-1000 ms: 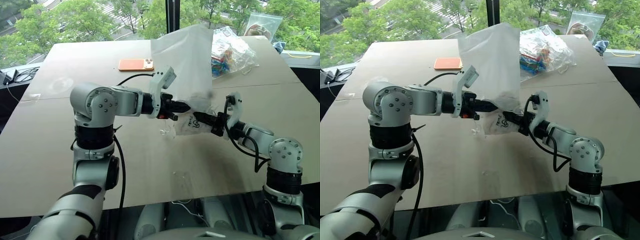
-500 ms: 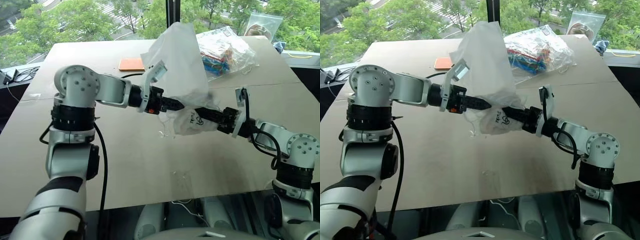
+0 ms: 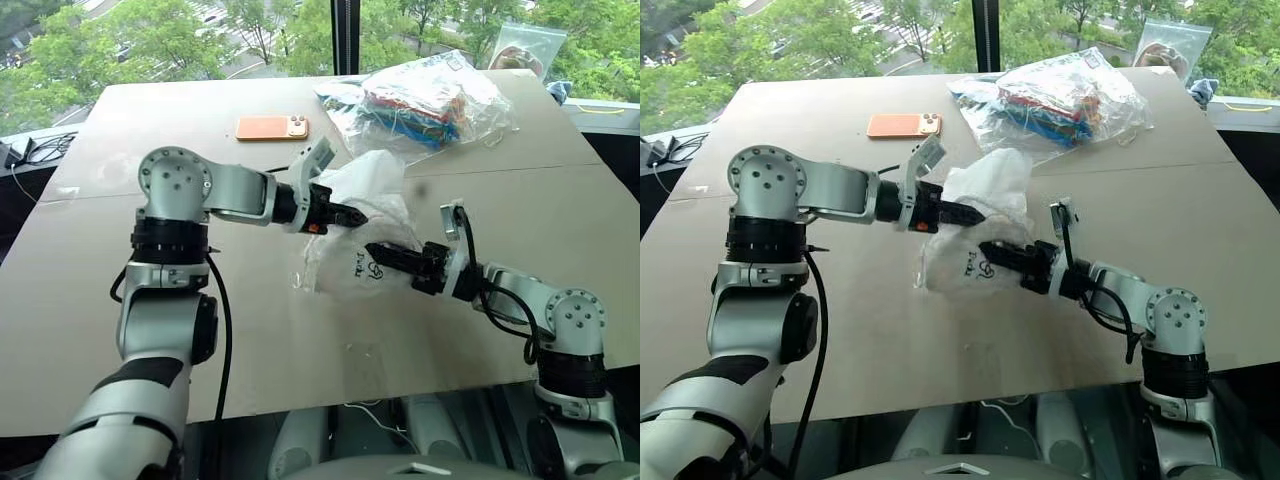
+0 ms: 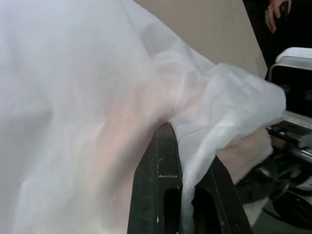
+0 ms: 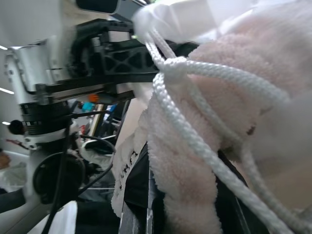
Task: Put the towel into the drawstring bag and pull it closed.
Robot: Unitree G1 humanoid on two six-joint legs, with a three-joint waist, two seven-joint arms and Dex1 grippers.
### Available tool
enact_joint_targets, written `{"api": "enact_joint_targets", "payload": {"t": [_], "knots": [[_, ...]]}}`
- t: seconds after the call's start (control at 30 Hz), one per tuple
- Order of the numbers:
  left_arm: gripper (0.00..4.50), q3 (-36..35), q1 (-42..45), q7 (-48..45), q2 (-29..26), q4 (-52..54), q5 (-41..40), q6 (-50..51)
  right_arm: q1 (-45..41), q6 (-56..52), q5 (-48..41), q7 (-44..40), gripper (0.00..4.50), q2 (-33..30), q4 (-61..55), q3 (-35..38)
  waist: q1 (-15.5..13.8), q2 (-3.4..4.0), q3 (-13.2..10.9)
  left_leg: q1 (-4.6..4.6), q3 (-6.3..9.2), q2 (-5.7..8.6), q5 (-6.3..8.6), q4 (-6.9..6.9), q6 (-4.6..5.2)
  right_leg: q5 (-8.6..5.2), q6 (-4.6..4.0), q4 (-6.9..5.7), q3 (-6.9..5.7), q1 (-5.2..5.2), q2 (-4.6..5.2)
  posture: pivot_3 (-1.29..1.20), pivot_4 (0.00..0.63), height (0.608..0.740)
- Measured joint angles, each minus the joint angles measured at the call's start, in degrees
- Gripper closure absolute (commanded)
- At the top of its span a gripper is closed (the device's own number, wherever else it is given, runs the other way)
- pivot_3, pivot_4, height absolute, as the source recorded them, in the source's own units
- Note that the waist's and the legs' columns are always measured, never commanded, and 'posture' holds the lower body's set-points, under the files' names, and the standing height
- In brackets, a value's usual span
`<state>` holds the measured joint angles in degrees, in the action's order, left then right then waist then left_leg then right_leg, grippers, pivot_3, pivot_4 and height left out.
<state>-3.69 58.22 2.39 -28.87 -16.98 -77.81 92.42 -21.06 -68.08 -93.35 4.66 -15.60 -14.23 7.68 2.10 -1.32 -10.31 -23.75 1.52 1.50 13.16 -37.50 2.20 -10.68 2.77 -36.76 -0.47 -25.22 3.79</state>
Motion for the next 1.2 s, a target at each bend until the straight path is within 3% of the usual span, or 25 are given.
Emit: {"api": "enact_joint_targets", "payload": {"t": [0.2, 0.47, 0.7, 1.0, 1.2], "knots": [[4.50, 2.59, -5.04, -2.60, -3.24, 8.91, 5.36, -0.33, 1.57, 3.00, -0.52, 2.82, 4.46, -1.41, 2.41, -1.89, -0.11, -0.01, 0.02, 0.03, -0.05, 0.02, 0.00, 0.00, 0.00, 0.00, -0.01, 0.00, 0.04, 0.02, -0.01, 0.00, 0.150, 0.740], [4.50, 6.72, -6.50, -11.90, -5.05, 20.90, 14.47, -3.03, 1.59, 10.23, 0.67, 8.86, 4.46, 2.75, 5.07, -1.57, -0.28, -0.01, 0.02, 0.02, -0.05, 0.01, 0.00, 0.01, 0.00, -0.01, -0.01, 0.01, 0.04, 0.01, -0.02, 0.00, 0.150, 0.740], [4.50, 5.77, -6.10, -16.26, -4.70, 20.01, 17.02, -1.08, 1.58, 15.13, 0.78, 11.07, 4.46, 7.15, 5.77, -0.48, -0.14, -0.01, 0.02, 0.03, -0.05, -0.01, 0.00, 0.00, 0.00, -0.01, 0.00, 0.01, 0.04, 0.01, -0.07, 0.00, 0.150, 0.740], [4.50, 4.28, -4.55, -16.79, -5.13, 12.42, 12.63, -0.28, 0.73, 19.83, 2.25, 13.76, 4.46, 12.19, 8.00, 0.59, 0.07, -0.01, 0.02, 0.03, -0.05, -0.03, 0.00, 0.00, 0.00, 0.00, 0.00, 0.00, 0.05, 0.00, -0.07, 0.00, 0.150, 0.740], [4.50, 5.18, -5.09, -16.41, -6.00, 15.51, 14.42, -0.73, -0.11, 21.81, -6.85, 15.58, 4.46, 15.97, 8.77, 2.79, 0.06, 0.00, 0.01, 0.03, -0.05, -0.04, 0.00, 0.00, 0.00, 0.00, -0.01, 0.01, 0.06, 0.00, -0.06, 0.00, 0.150, 0.740]]}}
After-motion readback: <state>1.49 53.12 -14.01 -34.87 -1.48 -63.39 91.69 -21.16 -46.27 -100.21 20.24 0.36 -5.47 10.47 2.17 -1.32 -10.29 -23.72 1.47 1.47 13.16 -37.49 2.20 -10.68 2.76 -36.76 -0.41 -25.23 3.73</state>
